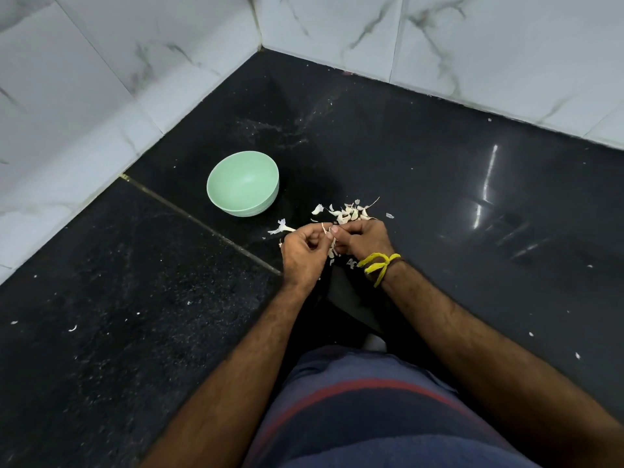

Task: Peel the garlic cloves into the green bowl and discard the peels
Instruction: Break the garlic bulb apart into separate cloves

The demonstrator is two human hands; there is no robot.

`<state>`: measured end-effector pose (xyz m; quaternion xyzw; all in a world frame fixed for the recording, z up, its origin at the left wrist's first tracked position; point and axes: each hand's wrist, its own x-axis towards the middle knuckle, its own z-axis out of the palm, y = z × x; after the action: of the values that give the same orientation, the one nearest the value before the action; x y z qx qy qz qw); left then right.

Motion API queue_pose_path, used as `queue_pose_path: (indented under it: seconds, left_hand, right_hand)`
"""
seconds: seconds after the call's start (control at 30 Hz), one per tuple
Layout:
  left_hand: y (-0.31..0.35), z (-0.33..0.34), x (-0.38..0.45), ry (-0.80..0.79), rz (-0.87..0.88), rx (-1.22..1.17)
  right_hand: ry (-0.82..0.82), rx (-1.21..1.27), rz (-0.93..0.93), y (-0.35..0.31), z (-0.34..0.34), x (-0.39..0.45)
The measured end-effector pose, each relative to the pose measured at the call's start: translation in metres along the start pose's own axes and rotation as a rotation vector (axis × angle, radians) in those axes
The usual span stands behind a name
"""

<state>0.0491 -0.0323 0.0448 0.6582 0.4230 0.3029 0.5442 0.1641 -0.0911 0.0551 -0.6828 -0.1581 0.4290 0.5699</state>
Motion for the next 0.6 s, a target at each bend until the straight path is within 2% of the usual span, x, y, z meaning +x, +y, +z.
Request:
queue_pose_path:
  seconds: [0.13, 0.3, 0.4, 0.6]
  left_hand:
    - [-0.001, 0.000, -0.001, 0.065, 0.042, 0.061]
    - [0.000, 0.002, -0.002, 0.094, 0.043, 0.069]
    - [-0.003, -0.001, 0.002, 0.076, -0.034, -0.002]
    - [-0.004, 0.002, 0.004, 0.066, -0.226, -0.126]
  right_hand:
    - [-0.061, 0.180, 0.068, -0.006, 0.000, -0.004]
    - [-0.121, 0.256, 0.107, -0.009, -0.004, -0.005]
    - [-0.137, 0.226, 0.112, -0.005, -0.005, -0.007]
    - [-0.012, 0.125, -0.003, 0.003, -0.002, -0.011]
